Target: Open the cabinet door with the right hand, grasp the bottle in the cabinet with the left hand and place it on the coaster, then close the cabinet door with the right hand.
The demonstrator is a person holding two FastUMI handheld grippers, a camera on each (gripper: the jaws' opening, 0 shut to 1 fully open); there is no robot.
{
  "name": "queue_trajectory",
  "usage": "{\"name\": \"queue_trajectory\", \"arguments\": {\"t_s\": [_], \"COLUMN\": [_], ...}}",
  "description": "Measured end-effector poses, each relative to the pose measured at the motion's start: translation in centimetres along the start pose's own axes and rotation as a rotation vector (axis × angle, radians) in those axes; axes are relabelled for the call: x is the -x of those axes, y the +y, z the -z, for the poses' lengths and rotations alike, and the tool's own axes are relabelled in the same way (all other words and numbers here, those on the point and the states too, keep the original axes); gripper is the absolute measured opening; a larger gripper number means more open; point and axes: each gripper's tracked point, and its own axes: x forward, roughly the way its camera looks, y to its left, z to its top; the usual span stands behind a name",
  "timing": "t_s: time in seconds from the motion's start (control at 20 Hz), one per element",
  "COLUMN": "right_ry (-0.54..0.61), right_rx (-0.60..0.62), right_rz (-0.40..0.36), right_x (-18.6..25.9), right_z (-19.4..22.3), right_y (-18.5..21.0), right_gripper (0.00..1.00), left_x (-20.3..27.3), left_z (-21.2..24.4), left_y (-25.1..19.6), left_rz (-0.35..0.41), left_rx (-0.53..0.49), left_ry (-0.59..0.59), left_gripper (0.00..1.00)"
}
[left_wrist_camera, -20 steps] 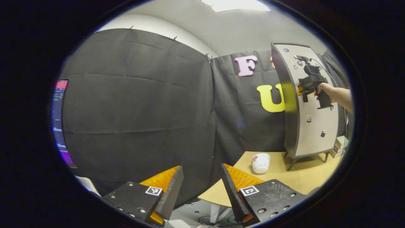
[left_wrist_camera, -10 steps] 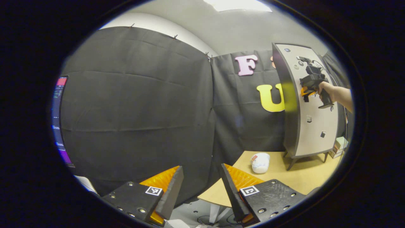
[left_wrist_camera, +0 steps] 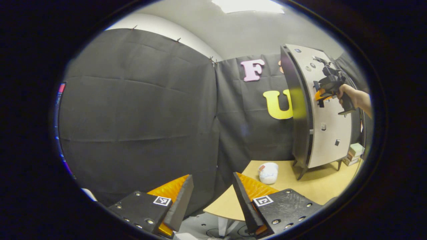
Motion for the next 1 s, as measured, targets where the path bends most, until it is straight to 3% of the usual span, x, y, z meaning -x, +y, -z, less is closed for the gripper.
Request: {"name": "queue_trajectory", "arguments": {"t_s": [0.05, 0.15, 0.25, 0.6, 0.65, 0.7, 1.0], "right_ry": [0.001, 0.003, 0.005, 0.016, 0.015, 0.014, 0.011], "right_rx": [0.000, -0.006, -0.005, -0.014, -0.017, -0.021, -0.039], "right_rz": [-0.011, -0.031, -0.046, -0.097, -0.099, -0.100, -0.132], "right_x": [0.1, 0.7, 1.5, 3.9, 4.1, 4.5, 6.1], "right_z": [0.1, 0.3, 0.3, 0.7, 0.7, 0.8, 1.2], "right_y": [-0.2, -0.3, -0.4, -1.1, -1.2, -1.5, -3.2], "right_gripper": [0.17, 0.12, 0.17, 0.14, 0.17, 0.14, 0.14], "left_x": [-0.3, -1.0, -1.6, -2.8, -2.4, -2.3, -2.6], "left_z": [-0.4, -1.1, -1.3, -2.4, -2.4, -2.5, -3.6], "left_y": [-0.8, -2.5, -3.8, -7.5, -8.1, -8.7, -15.5], "left_rz": [0.014, 0.048, 0.081, 0.182, 0.197, 0.217, 0.348], "left_rx": [-0.004, -0.007, -0.010, -0.010, -0.011, -0.007, 0.003], "left_ry": [-0.003, -0.009, -0.019, -0.042, -0.043, -0.042, -0.051], "left_gripper": [0.72, 0.74, 0.74, 0.72, 0.72, 0.72, 0.72]}}
